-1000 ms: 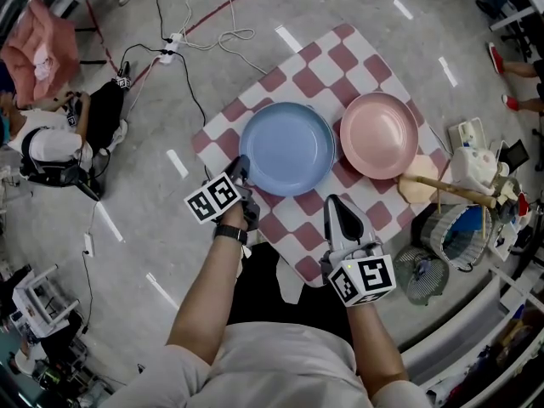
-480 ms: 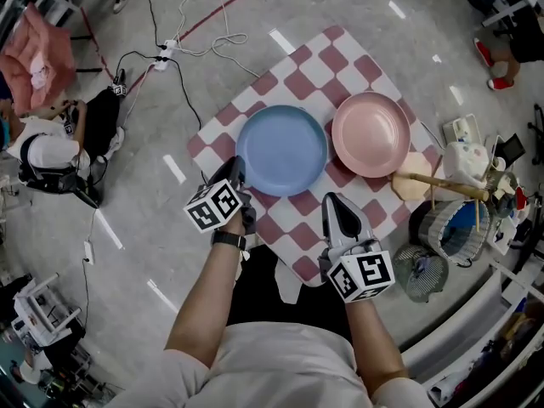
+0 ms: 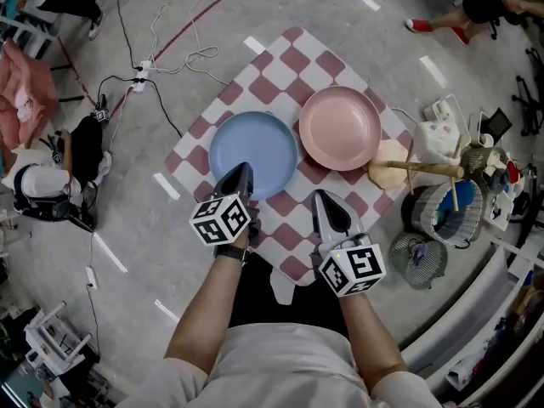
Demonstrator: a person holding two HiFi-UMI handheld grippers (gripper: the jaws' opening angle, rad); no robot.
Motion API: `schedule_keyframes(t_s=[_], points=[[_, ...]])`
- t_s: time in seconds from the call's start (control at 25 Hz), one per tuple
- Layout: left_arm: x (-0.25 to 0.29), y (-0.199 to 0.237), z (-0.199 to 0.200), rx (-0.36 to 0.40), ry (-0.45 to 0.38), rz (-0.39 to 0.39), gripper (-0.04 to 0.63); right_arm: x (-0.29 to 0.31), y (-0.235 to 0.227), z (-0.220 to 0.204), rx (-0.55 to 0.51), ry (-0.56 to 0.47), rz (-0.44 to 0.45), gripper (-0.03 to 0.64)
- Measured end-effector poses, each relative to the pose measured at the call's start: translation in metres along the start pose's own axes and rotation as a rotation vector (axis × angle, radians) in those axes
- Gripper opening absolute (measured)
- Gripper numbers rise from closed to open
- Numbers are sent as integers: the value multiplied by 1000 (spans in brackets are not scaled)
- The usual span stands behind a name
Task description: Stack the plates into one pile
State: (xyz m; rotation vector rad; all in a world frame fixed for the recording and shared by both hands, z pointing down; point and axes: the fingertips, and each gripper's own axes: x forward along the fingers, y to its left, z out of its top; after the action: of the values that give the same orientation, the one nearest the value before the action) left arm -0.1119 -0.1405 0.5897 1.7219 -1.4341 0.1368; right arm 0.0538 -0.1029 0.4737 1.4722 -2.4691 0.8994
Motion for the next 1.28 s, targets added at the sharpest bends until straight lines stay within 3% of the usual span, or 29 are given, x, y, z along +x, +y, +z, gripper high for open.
schedule_keyframes(t_s=[0.28, 0.6, 0.92, 1.12, 1.28], points=[[21, -66, -24, 128, 57, -115, 6, -9, -52, -13, 109, -1, -70, 9], [45, -133, -59, 261, 95, -243, 6, -13, -125, -47, 333, 11, -163, 9], [62, -156, -88, 313, 142, -261, 6, 0, -185, -89, 636, 17, -224, 11], [73, -162, -100, 333, 159, -266, 6, 12, -203, -109, 765, 22, -253, 14], [77, -168, -106, 342, 171, -272, 6, 20, -214, -114, 804, 18, -290, 44]])
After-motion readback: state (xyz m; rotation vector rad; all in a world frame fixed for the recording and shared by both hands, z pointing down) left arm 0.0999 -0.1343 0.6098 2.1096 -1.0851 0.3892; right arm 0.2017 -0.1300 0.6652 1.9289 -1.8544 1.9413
